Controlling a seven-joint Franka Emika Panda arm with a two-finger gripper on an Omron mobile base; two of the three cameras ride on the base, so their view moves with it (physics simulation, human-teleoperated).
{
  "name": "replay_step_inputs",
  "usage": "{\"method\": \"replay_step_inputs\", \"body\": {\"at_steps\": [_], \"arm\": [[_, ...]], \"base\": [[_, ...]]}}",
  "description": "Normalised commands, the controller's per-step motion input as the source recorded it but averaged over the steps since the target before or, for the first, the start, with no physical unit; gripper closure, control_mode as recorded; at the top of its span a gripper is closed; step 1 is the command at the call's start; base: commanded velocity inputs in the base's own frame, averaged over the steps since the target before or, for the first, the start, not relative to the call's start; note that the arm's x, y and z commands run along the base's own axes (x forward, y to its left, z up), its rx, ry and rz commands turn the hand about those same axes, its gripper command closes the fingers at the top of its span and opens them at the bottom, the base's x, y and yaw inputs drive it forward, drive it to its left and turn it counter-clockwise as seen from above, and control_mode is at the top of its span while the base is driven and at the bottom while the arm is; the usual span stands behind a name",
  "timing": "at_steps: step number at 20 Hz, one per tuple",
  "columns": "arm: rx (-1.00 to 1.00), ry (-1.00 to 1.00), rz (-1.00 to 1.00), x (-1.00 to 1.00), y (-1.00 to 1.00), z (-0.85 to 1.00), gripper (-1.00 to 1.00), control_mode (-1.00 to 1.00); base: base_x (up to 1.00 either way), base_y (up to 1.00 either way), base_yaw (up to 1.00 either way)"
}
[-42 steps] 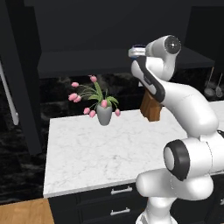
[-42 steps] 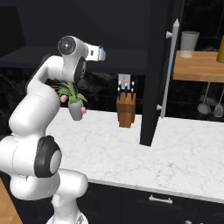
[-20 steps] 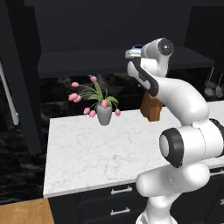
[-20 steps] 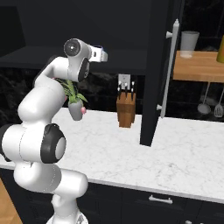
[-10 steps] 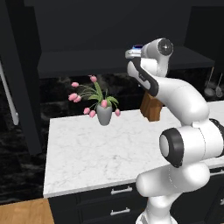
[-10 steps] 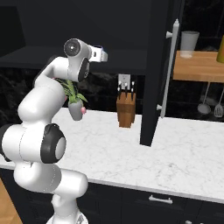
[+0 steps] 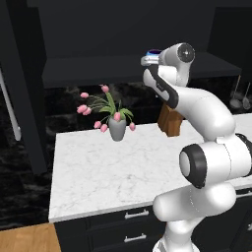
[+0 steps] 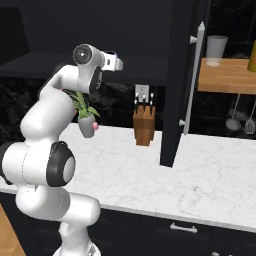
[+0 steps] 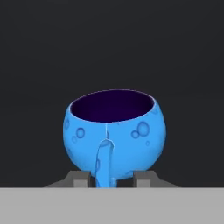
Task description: Gather all objects into one cabinet and sort the glasses and bowls to opposite sides.
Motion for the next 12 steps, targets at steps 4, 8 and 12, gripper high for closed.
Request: {"method": "replay_step_inputs", "body": {"at_steps": [4,8,12], "arm": [[0.0,0.0,0.0,0.0,0.0,0.0,1.0,-1.0],[0.0,0.0,0.0,0.0,0.0,0.0,1.0,-1.0],[0.0,0.0,0.0,0.0,0.0,0.0,1.0,-1.0]], "base": [[0.0,0.0,0.0],[0.0,0.0,0.0],[0.0,0.0,0.0]]}}
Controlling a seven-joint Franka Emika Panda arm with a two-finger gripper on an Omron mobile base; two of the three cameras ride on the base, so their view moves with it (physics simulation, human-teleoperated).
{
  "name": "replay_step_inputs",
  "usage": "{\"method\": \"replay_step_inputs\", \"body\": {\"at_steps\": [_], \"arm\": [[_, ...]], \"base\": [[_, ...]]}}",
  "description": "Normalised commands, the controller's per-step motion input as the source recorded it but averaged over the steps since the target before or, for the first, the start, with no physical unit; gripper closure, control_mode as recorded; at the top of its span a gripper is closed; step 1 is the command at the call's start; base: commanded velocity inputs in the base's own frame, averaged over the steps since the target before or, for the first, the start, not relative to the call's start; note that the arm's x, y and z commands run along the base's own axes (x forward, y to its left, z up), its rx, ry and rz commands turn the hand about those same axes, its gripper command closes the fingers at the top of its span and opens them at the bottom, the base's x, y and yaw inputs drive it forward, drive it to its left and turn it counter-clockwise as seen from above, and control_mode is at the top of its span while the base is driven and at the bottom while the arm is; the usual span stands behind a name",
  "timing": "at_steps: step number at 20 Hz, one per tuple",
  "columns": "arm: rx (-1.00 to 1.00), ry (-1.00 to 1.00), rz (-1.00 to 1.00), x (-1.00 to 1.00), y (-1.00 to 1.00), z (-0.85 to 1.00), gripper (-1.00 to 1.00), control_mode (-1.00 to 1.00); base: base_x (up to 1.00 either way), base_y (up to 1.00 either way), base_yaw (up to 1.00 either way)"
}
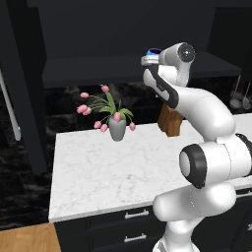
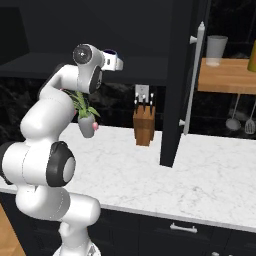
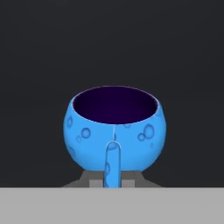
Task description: Gather all objects into one cabinet and sort the glasses and bowls to opposite sides.
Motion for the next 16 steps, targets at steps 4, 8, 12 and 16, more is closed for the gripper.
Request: {"method": "replay_step_inputs", "body": {"at_steps": [4,8,12,16], "arm": [[0.0,0.0,0.0,0.0,0.0,0.0,1.0,-1.0],[0.0,0.0,0.0,-0.13,0.0,0.02,1.0,-1.0],[0.0,0.01,0.0,-0.67,-0.01,0.1,1.0,-1.0],[0.0,0.06,0.0,-0.91,-0.11,0.03,1.0,-1.0]], "base": [[0.0,0.0,0.0],[0.0,0.0,0.0],[0.0,0.0,0.0],[0.0,0.0,0.0]]}}
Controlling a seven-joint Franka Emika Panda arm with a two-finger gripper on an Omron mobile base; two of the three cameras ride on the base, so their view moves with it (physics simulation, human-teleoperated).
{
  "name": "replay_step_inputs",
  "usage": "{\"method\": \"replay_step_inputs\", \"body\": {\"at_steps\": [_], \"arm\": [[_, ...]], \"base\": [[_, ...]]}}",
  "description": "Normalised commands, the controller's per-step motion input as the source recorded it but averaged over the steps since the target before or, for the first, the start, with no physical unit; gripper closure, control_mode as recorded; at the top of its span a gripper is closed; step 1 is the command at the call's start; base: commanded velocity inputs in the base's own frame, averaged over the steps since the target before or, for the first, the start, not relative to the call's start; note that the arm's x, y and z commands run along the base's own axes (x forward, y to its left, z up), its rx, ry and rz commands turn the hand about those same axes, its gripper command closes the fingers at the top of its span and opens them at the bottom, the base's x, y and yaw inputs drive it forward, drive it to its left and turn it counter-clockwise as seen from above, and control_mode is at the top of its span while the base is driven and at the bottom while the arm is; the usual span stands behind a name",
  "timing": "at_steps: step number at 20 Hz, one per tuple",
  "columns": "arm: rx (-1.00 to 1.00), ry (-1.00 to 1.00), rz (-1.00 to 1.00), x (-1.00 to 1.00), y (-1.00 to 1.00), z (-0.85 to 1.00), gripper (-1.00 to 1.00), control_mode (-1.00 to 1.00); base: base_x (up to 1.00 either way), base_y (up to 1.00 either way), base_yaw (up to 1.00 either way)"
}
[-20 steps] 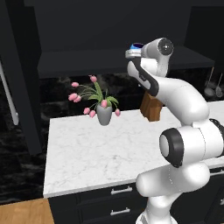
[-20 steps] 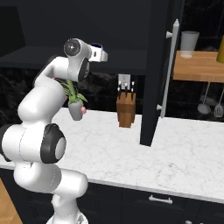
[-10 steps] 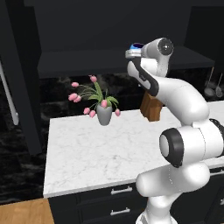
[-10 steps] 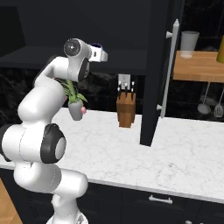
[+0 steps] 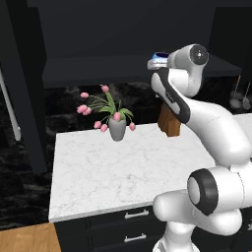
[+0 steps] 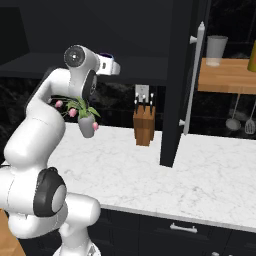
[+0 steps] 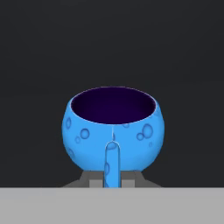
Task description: Gather all objects into one cabinet and sort the glasses and bowls to opposite sides.
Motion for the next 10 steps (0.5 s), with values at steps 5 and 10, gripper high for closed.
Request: {"method": "replay_step_inputs", "body": {"at_steps": [5,10], "arm": [[0.0,0.12,0.0,-0.98,-0.05,0.04,1.0,-1.0],[-0.05,0.19,-0.01,-0.79,0.0,0.35,1.0,-1.0]], "base": [[0.0,0.0,0.0],[0.0,0.0,0.0]]}}
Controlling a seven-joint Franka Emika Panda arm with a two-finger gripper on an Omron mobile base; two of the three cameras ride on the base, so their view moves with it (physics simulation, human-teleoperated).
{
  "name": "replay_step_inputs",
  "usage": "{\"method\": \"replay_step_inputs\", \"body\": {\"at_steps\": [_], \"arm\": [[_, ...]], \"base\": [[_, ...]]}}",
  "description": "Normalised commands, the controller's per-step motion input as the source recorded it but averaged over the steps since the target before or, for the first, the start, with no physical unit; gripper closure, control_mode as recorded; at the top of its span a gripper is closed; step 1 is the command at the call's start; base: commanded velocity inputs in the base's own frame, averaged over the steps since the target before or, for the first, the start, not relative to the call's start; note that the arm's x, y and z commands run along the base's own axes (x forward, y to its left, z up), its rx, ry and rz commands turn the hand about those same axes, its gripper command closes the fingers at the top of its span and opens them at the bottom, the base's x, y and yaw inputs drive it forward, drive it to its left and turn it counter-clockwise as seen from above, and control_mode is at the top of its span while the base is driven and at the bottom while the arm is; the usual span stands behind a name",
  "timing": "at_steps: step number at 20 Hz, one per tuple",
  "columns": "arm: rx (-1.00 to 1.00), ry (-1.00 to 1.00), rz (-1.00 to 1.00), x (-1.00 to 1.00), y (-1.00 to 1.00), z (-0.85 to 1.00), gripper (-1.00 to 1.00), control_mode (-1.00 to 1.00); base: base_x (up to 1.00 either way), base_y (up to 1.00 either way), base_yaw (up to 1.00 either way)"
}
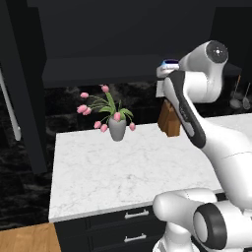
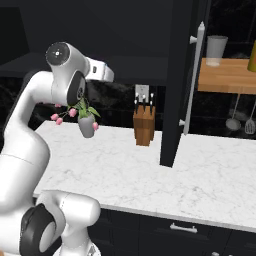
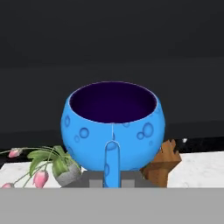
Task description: Gather all objects into one cabinet and sort the glasses and bowls to opposite sides.
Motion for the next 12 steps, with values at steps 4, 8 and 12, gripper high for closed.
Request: {"method": "replay_step_inputs", "body": {"at_steps": [4,8,12], "arm": [[-0.07,0.18,0.0,-0.64,0.21,0.36,1.0,-1.0],[-0.07,0.11,0.0,-0.49,0.42,0.16,1.0,-1.0],[-0.07,0.04,0.0,-0.56,0.31,0.0,1.0,-1.0]], "base": [[0.0,0.0,0.0],[0.0,0.0,0.0],[0.0,0.0,0.0]]}}
